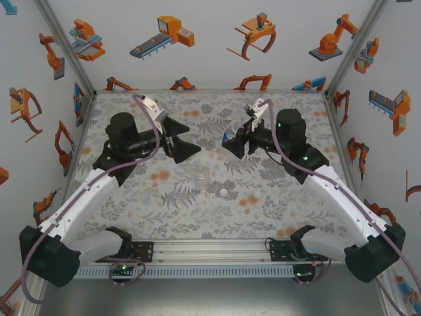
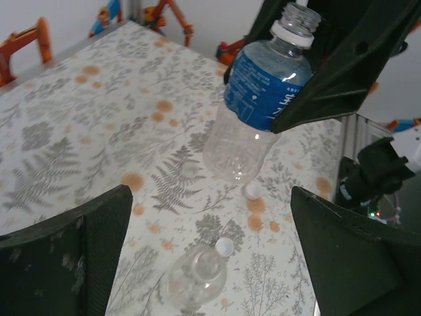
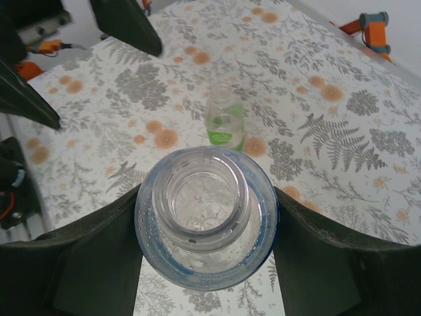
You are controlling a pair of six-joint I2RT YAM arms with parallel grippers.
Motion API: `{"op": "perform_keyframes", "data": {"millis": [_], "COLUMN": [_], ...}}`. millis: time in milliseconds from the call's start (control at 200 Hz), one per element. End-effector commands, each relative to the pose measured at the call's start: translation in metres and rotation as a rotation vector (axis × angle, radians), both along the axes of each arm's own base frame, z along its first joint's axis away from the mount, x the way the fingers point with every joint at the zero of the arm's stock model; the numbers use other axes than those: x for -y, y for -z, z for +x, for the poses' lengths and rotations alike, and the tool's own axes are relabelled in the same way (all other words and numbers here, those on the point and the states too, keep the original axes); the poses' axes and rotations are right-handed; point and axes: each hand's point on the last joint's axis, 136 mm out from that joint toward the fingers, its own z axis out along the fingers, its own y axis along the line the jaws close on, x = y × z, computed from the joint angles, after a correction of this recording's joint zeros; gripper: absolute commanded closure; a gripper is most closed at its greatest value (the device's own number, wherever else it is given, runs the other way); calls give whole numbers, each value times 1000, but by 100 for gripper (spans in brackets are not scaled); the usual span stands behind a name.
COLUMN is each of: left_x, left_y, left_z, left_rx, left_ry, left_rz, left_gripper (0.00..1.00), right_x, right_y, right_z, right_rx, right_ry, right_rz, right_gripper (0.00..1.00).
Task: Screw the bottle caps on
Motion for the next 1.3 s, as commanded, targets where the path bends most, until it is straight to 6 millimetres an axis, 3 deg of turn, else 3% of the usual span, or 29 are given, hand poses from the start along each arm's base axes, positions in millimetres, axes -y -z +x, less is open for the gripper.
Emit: {"op": "perform_keyframes", "data": {"millis": [0, 280, 596, 871, 1297], "left_x": [24, 72, 106, 117, 121], "left_y": [-27, -19, -11, -13, -6], "left_z": [-21, -33, -38, -38, -39], "left_rx": [169, 186, 187, 185, 167], "left_ry": [131, 252, 332, 356, 374], "left_rz": [-19, 5, 10, -12, -4], "left_gripper": [3, 4, 14, 30, 34], "right_x": [0, 2, 3, 4, 9], "right_y": [-18, -50, -68, -65, -68], "right_z": [-20, -33, -30, -26, -19], "right_rx": [-22, -30, -113, -160, -174], "right_ry": [-53, -76, -43, -15, 41], "right_rz": [29, 130, 222, 242, 279], "right_gripper": [69, 72, 80, 84, 88]}}
